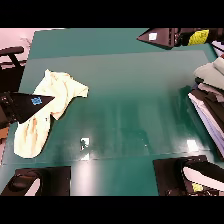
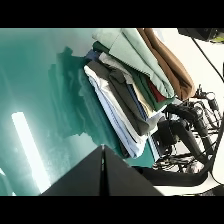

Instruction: Fold the shirts.

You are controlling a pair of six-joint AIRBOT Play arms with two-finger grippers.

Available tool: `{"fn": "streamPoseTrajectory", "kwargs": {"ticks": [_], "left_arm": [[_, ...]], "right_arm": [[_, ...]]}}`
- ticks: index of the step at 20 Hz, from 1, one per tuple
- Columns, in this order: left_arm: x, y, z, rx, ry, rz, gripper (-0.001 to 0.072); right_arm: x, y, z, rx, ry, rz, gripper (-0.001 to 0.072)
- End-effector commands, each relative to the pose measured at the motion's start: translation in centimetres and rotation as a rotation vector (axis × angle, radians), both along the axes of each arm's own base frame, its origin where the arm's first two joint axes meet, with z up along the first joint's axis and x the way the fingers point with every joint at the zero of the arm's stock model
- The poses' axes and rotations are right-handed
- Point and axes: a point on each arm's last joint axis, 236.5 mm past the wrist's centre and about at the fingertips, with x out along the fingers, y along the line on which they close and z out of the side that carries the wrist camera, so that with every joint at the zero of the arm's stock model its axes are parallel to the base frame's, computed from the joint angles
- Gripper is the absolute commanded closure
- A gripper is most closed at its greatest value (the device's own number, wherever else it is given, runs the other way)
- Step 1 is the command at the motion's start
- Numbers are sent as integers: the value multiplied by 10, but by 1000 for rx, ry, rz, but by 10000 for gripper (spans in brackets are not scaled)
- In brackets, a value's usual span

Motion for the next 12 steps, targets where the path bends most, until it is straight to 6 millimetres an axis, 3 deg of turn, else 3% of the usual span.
{"fn": "streamPoseTrajectory", "kwargs": {"ticks": [1, 10, 12], "left_arm": [[0, 0, -1, 3, 2, 0, 681], [0, 0, 0, -11, 13, 3, 681], [-3, -7, 21, -193, 140, 13, 681]], "right_arm": [[0, 0, 0, 0, 0, 0, 691], [0, 1, 0, 9, 6, 0, 690], [0, 1, 0, 9, 6, 0, 691]]}}
